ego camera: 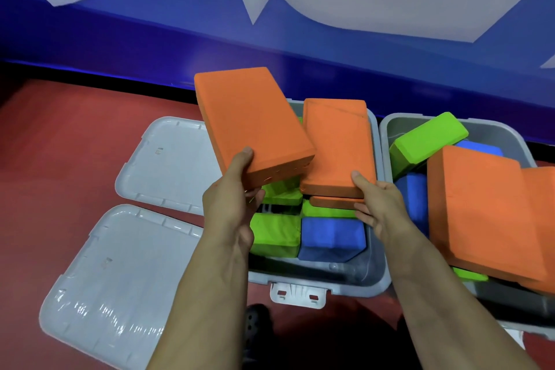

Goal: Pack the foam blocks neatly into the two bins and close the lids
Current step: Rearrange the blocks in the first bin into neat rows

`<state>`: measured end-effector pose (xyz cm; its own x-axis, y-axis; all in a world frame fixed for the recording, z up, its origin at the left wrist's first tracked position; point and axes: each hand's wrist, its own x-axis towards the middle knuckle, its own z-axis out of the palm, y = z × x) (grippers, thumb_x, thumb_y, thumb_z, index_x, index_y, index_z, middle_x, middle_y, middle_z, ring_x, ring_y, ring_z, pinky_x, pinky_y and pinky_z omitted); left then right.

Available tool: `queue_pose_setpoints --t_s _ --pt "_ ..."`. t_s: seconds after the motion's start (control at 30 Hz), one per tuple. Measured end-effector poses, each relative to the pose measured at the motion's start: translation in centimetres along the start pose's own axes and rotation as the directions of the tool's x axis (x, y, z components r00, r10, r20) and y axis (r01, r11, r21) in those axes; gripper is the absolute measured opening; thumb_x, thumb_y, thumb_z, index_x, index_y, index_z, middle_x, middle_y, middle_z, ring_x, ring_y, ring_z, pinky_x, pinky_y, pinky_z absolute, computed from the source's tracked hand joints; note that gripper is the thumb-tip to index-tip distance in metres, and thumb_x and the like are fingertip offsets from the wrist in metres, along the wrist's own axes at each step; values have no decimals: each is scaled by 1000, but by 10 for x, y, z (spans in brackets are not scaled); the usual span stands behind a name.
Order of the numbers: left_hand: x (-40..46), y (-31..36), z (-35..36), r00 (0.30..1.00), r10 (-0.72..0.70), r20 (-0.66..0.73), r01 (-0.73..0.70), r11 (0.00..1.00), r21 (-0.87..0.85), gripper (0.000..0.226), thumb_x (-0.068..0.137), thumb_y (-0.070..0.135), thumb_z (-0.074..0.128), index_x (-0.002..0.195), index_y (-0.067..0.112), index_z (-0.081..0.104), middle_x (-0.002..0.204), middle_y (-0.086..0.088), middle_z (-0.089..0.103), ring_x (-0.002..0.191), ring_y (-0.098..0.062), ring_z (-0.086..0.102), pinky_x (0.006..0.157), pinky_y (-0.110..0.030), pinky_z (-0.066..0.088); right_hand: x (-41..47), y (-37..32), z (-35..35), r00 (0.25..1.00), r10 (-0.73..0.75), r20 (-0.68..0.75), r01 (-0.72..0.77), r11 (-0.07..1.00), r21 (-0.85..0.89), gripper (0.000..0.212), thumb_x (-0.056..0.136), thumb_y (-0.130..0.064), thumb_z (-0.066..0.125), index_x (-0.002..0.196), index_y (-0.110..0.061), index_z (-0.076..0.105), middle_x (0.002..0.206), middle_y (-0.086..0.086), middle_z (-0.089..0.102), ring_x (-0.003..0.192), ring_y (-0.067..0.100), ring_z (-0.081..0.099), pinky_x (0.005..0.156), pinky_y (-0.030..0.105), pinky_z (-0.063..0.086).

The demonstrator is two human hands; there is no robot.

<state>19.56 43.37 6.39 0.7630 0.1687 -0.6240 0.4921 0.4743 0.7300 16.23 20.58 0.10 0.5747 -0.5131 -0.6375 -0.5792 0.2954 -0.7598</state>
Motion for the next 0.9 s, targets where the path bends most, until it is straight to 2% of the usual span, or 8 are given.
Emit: queue_pose_setpoints --t_s 0.13,0.33,0.43,0.53,0.67,0.73,0.83,0.9 --pt "5 2 -2 1000 -15 -13 14 1000 -25 42 73 38 88 105 16 73 109 -5 73 83 -20 68 70 -29 55 3 1 0 999 30 30 -34 989 145 51 81 -33 83 117 -6 59 119 16 66 100 29 68 96 39 56" --pt "9 1 -7 998 -32 -52 33 999 14 42 74 45 85 104 20 71 107 -5 73 84 -21 68 68 -29 56 6 -6 2 999 38 3 -37 933 357 37 85 -30 81 108 -9 63 117 10 65 108 26 65 98 38 56" --pt "11 1 -8 996 -28 -80 29 1000 5 41 74 44 85 103 18 71 104 -6 73 80 -21 67 69 -30 56 7 -9 1 1000 6 -31 5 945 328 27 89 -30 76 99 -9 62 114 7 65 113 25 64 101 37 54" --pt "14 -1 -9 997 -27 -73 26 1000 -9 42 73 43 85 104 18 70 102 -7 72 76 -21 65 68 -30 55 9 -3 1 998 47 -52 -30 953 300 26 93 -26 72 107 -9 59 122 12 64 114 24 63 103 35 51" --pt "15 2 -8 997 -19 -78 16 999 -45 39 75 39 86 103 17 69 102 -7 72 72 -21 65 69 -31 54 -2 2 16 964 74 -255 -4 964 266 42 85 -36 77 111 -7 62 93 9 67 72 17 59 71 35 56" --pt "14 4 -8 994 -11 -111 6 999 -46 35 77 38 84 99 16 69 98 -7 71 70 -21 63 64 -30 52 -15 14 37 984 124 -130 -96 974 206 40 86 -41 76 110 -11 64 86 5 62 65 15 53 68 35 55" --pt "13 5 -10 991 -14 -132 5 998 -63 38 75 39 85 100 16 69 100 -8 72 71 -24 63 62 -31 52 -28 37 71 932 272 240 -313 937 154 65 84 -47 77 135 -14 53 128 15 57 99 22 61 94 35 54" --pt "14 4 -12 994 -31 -108 20 995 -96 47 69 42 87 105 16 70 102 -7 72 71 -24 63 63 -31 52 -22 48 84 902 299 312 -363 916 172 84 80 -47 80 148 -15 42 149 17 44 120 28 55 102 34 50"
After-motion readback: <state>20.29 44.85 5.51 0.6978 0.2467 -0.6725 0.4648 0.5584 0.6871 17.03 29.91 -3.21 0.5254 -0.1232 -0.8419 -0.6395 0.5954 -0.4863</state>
